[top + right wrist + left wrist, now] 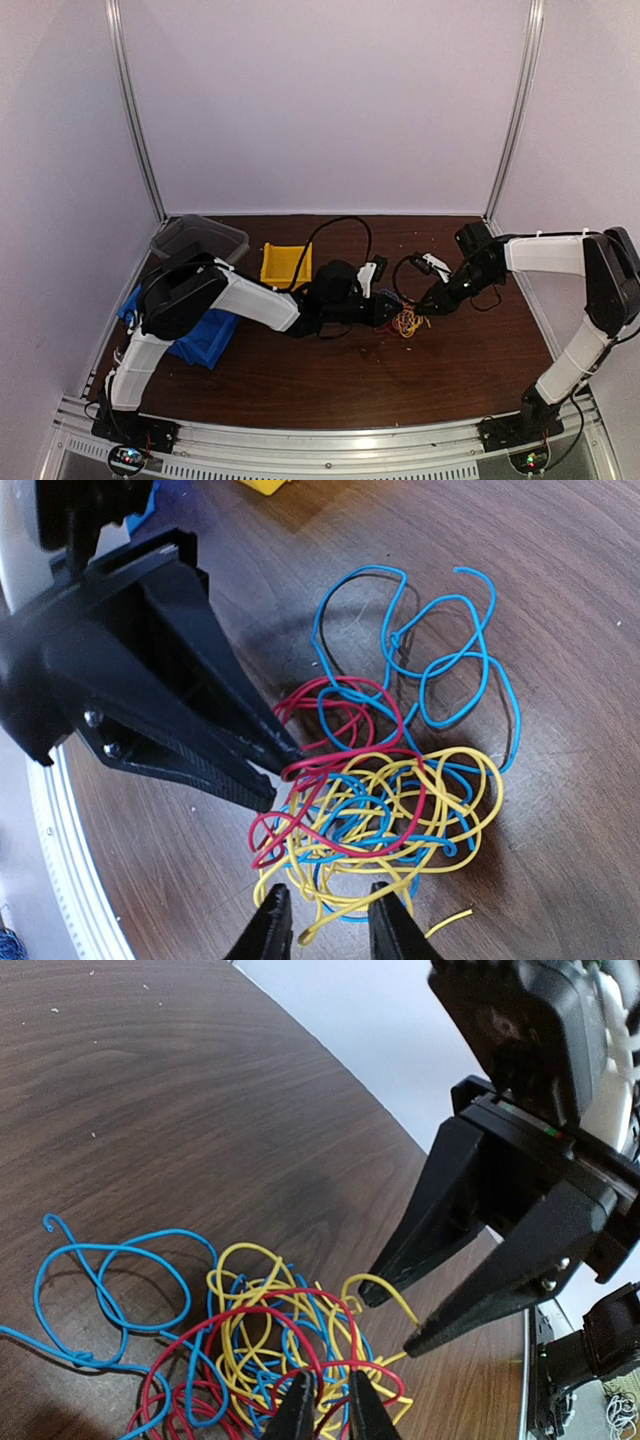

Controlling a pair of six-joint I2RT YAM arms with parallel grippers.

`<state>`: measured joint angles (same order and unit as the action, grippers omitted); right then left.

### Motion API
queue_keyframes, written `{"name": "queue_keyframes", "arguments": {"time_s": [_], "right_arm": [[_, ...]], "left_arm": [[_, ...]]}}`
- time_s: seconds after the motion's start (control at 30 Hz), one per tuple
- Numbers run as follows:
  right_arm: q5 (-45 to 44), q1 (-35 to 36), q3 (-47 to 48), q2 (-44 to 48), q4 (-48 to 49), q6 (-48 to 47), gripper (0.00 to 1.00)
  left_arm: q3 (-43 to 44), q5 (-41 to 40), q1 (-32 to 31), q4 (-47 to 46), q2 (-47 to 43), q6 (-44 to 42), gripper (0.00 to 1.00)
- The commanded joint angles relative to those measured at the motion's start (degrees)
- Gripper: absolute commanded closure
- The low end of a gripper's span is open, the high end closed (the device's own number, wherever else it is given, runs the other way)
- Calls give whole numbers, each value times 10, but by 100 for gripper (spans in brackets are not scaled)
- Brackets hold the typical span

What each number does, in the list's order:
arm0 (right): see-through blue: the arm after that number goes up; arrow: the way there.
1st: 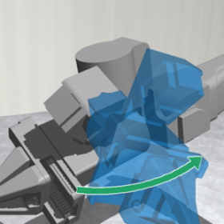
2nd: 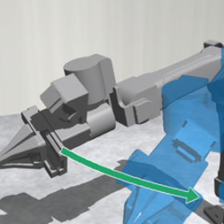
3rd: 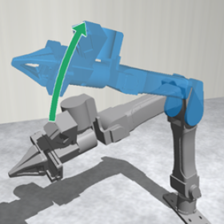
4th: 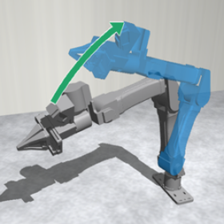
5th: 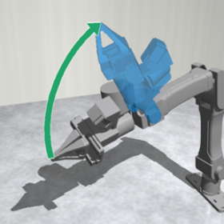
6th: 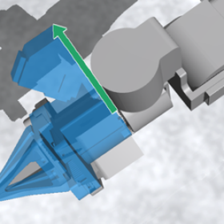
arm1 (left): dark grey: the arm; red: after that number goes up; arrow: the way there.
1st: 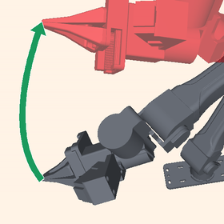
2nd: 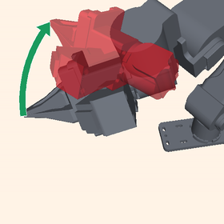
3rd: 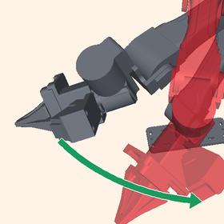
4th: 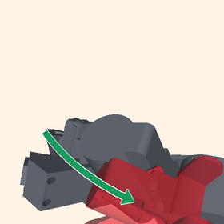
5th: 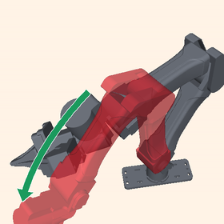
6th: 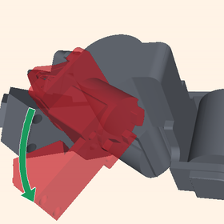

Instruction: Untangle the cables

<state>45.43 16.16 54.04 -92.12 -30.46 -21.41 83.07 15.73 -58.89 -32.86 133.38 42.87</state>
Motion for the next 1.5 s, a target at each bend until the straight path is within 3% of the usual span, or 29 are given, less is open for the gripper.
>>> {"name": "queue_keyframes", "arguments": {"time_s": [0.0,0.13,0.23,0.43,0.77,0.93,1.13,1.3,1.47], "right_arm": [[-18,3,14,-5,6,13,76],[-26,2,13,-1,3,14,93],[-32,1,13,12,1,13,100],[-9,1,46,53,-53,-22,100],[55,1,212,145,-201,-57,100],[66,2,265,188,-188,-21,100],[45,1,188,193,-130,-6,100],[59,2,117,173,-92,-6,100],[91,3,130,161,-110,-19,100]], "left_arm": [[12,14,-3,-25,14,5,87],[9,16,-4,-26,15,5,95],[3,16,-4,-32,15,8,98],[-11,17,-4,-36,14,14,100],[-33,9,-4,-31,16,7,100],[-47,4,-3,-40,15,8,100],[-177,2,-4,-220,-88,1,99],[-207,13,-10,-246,-155,-56,52],[-158,-11,-14,-184,-138,-117,38]]}}
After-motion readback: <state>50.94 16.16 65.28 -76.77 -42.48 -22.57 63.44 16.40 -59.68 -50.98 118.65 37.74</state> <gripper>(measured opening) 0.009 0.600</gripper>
